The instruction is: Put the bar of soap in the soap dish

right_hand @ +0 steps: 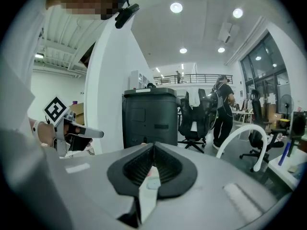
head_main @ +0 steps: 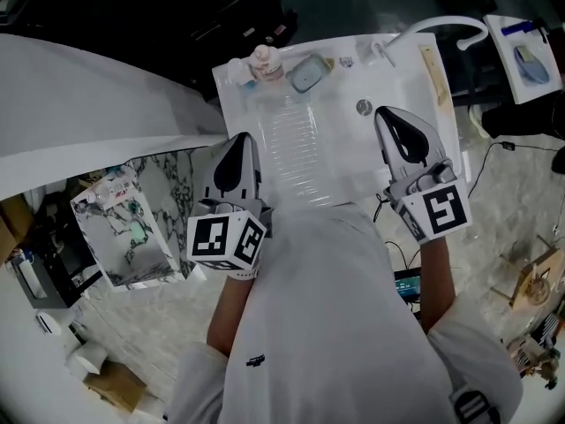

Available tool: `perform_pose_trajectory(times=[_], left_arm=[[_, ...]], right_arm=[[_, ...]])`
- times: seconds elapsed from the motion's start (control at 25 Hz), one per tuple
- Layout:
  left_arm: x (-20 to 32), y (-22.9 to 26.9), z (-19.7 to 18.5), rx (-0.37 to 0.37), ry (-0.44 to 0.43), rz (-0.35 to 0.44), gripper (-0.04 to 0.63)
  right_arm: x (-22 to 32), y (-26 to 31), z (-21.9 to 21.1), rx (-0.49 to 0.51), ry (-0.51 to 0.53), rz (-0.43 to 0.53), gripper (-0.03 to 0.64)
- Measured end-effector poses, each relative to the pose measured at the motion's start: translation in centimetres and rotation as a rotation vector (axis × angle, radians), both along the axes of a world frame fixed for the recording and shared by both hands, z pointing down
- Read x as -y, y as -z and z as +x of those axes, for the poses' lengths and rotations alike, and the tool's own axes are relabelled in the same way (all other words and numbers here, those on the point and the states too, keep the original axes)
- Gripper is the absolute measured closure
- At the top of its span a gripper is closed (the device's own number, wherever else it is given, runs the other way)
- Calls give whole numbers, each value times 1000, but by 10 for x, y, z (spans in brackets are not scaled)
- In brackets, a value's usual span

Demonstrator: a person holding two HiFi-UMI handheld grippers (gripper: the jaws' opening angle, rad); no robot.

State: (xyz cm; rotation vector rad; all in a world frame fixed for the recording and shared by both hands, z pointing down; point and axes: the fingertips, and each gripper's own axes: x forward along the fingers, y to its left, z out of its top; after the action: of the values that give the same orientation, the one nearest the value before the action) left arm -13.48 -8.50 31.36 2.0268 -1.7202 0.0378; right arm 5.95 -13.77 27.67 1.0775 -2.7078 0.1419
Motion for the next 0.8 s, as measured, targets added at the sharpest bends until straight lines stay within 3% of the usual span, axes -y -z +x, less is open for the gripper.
perform_pose_trajectory(times=[0.48,0.8], left_arm=[[-21,37,-7,35,-1,79,586],[-27,39,-5,43,4,88,586]], right_arm=[[-26,45,7,55,-29,114,604],[-32,43,12,76,-43,113,604]])
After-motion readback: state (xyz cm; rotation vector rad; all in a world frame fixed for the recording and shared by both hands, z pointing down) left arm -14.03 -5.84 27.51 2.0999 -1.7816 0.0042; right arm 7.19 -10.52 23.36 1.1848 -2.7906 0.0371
